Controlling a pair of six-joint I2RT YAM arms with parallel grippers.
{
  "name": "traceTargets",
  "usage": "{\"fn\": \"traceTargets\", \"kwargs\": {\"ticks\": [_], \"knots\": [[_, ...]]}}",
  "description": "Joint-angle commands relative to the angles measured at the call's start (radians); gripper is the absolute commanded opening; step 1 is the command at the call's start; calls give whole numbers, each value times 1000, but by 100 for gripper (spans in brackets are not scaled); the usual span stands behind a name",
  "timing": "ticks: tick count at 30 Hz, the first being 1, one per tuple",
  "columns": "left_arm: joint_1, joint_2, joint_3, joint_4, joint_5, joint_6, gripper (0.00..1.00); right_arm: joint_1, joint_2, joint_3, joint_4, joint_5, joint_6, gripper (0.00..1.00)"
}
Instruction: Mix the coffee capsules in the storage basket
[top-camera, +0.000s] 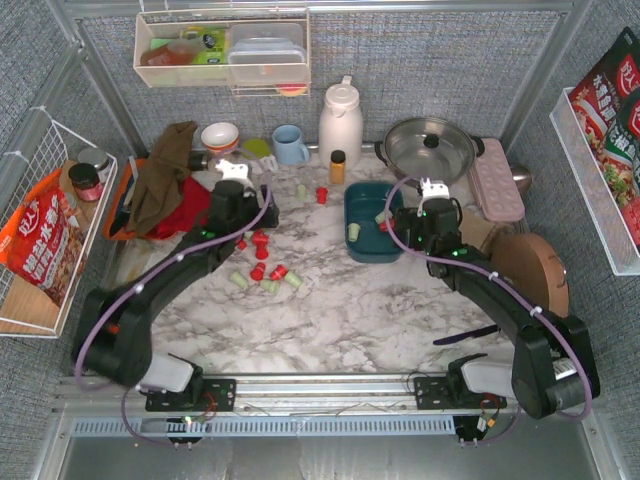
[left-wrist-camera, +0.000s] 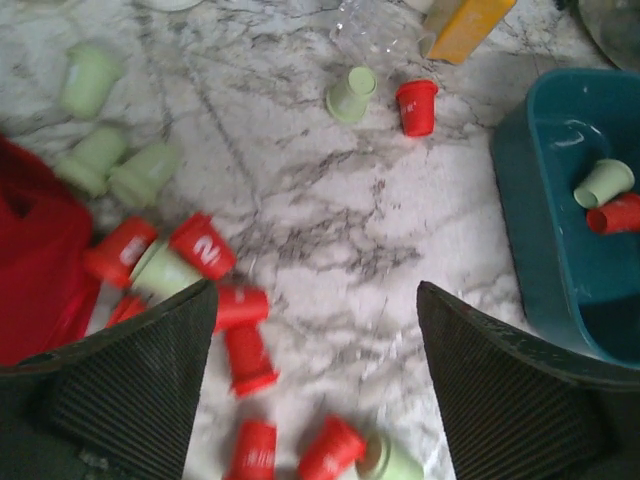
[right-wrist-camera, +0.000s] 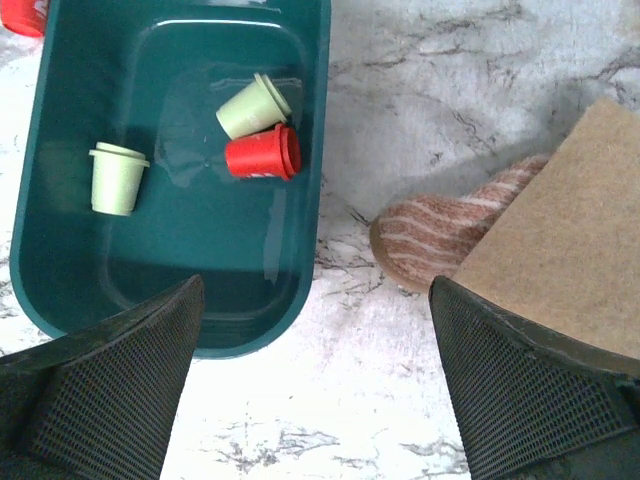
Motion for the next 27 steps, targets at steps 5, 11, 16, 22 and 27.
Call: {"fn": "traceTargets", "kwargs": {"ticks": [5, 11, 16, 22, 27], "knots": [[0, 448, 336, 128, 79, 192, 77, -6, 33, 53, 20, -47, -35, 99], [1, 678, 502, 196, 254, 473, 72, -6, 51, 78, -12, -99, -38, 99], [12, 814, 632, 166, 299, 526, 70, -5, 39, 79, -16, -124, -45, 99], [18, 942, 805, 51, 324, 542, 67, -5, 37, 84, -29, -131, -48, 99], [20, 1021, 914, -54, 324, 545, 62, -5, 45, 89, -35, -138, -50, 99]]}}
